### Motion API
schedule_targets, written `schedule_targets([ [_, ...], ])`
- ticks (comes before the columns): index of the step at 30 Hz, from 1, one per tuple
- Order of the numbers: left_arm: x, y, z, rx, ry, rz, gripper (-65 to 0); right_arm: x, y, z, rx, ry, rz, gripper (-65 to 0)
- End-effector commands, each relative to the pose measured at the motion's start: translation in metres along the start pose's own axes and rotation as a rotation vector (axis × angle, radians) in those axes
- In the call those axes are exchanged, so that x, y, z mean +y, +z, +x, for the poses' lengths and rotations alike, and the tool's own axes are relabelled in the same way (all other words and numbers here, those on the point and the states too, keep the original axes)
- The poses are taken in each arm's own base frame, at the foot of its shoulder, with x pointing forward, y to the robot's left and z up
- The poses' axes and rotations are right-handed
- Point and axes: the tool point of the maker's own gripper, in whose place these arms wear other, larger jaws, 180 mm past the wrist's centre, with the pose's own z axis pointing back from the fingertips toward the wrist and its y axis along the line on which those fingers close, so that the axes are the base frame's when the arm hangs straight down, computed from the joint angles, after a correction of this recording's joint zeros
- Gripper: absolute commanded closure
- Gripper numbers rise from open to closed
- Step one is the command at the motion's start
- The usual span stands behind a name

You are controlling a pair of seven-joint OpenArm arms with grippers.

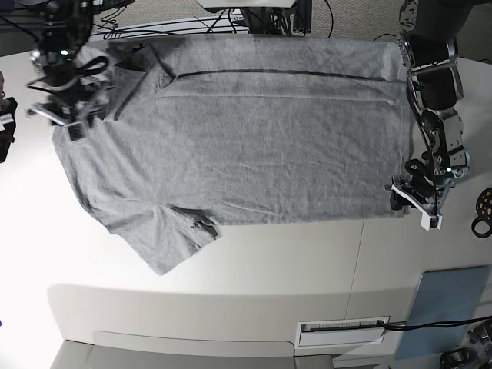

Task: Fold the T-shirt properly
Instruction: 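Move left gripper to the opposite hem corner, right gripper toward the sleeve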

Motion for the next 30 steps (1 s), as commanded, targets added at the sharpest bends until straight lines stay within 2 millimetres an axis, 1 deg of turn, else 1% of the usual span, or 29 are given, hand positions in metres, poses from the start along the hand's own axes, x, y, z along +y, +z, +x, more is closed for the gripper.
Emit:
schedule_targets([
  [1, 0.005, 0.003, 0.012, -0.006, -0.018, 0.005, -32.0, -0.003, 0.0, 0.016, -0.047, 0.005, -0.013, -20.6],
  [4, 0.004, 0.003, 0.017, -0.017, -0.014, 0.004, -32.0, 0.006, -0.005, 0.031, -0.074, -0.012, -0.013, -20.6],
  [7, 0.003, 0.002, 0.023, -0.031, -0.007, -0.003, -32.0, 0.01, -0.007, 0.04, -0.096, -0.043, -0.011, -20.6],
  [10, 0.005, 0.004, 0.036, -0.059, -0.01, 0.003, -32.0, 0.011, -0.007, 0.039, -0.092, -0.045, -0.01, -20.6],
  [14, 0.019, 0.008, 0.055, -0.094, 0.001, 0.052, -32.2, 0.011, -0.007, 0.037, -0.08, -0.045, -0.01, -20.6],
  [16, 0.021, 0.009, 0.059, -0.101, 0.001, 0.056, -35.3, 0.011, -0.007, 0.037, -0.08, -0.046, -0.01, -20.6],
  [18, 0.021, 0.009, 0.059, -0.101, 0.001, 0.056, -38.7, 0.011, -0.007, 0.037, -0.08, -0.045, -0.009, -20.6],
  [22, 0.019, 0.007, 0.055, -0.089, 0.0, 0.044, -39.1, 0.011, -0.007, 0.037, -0.078, -0.045, -0.009, -20.6],
  [25, 0.009, 0.005, 0.049, -0.072, 0.014, -0.015, -39.1, 0.011, -0.007, 0.036, -0.076, -0.045, -0.009, -20.6],
  [30, -0.001, -0.003, 0.027, -0.014, 0.049, -0.059, -39.1, 0.011, -0.007, 0.035, -0.072, -0.045, -0.008, -20.6],
])
